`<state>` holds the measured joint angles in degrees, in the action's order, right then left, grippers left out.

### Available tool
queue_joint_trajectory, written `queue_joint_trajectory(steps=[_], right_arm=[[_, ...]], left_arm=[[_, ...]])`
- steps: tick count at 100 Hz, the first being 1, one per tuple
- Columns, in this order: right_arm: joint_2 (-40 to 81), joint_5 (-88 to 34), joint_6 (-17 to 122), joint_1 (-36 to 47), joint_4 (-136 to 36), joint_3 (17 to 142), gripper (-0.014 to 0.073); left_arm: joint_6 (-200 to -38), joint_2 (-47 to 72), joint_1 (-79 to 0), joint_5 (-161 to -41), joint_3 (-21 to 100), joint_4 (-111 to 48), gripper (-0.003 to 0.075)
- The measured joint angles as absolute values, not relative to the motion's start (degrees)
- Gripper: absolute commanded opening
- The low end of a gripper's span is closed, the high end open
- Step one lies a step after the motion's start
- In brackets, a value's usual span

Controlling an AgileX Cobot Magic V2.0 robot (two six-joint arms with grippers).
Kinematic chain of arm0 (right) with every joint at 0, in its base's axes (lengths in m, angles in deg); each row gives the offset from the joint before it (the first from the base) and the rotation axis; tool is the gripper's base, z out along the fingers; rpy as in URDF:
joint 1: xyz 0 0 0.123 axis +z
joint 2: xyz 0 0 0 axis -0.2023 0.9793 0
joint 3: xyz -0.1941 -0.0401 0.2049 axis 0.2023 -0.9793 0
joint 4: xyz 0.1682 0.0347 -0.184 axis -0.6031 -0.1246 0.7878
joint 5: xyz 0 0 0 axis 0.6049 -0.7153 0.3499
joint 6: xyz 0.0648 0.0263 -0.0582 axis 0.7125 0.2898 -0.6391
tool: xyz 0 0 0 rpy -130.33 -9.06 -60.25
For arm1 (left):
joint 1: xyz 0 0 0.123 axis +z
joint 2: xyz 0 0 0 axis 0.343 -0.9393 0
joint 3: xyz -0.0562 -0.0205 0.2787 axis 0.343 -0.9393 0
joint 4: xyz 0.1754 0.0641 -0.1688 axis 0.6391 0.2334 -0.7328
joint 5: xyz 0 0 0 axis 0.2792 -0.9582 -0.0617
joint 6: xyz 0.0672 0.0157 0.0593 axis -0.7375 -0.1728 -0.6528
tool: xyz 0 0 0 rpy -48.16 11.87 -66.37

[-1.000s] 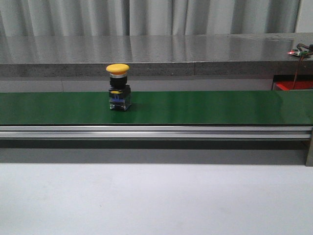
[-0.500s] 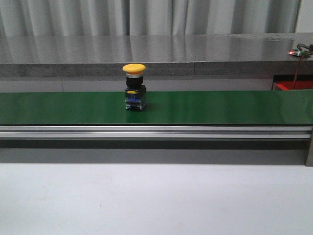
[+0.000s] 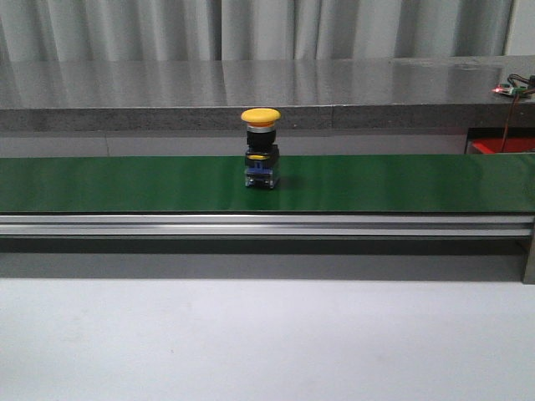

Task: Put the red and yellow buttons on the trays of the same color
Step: 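Carry the red button into the red tray and release it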

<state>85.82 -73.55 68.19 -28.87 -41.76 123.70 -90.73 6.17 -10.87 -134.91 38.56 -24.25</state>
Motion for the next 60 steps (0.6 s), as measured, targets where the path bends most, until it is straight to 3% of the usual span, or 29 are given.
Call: queue_joint_trajectory(steps=[12, 24, 31, 60], right_arm=[[85.8, -73.4, 68.2, -28.9, -41.8, 123.7, 0.0250], [85.8, -74.3, 67.9, -28.9, -41.8, 123.7, 0.0463], [85.8, -75.2, 67.7, -28.9, -41.8, 123.7, 0.0545], [83.2, -76.0, 67.7, -28.9, -41.8, 123.7, 0.0533]], left_arm=[[-90.7, 6.2, -10.9, -134.9, 38.6, -24.3, -0.0019], [-90.7, 6.2, -10.9, -134.9, 38.6, -24.3, -0.0020], [-90.7, 6.2, -10.9, -134.9, 38.6, -24.3, -0.0020], [-90.7, 6.2, -10.9, -134.6, 38.6, -24.3, -0.0019]])
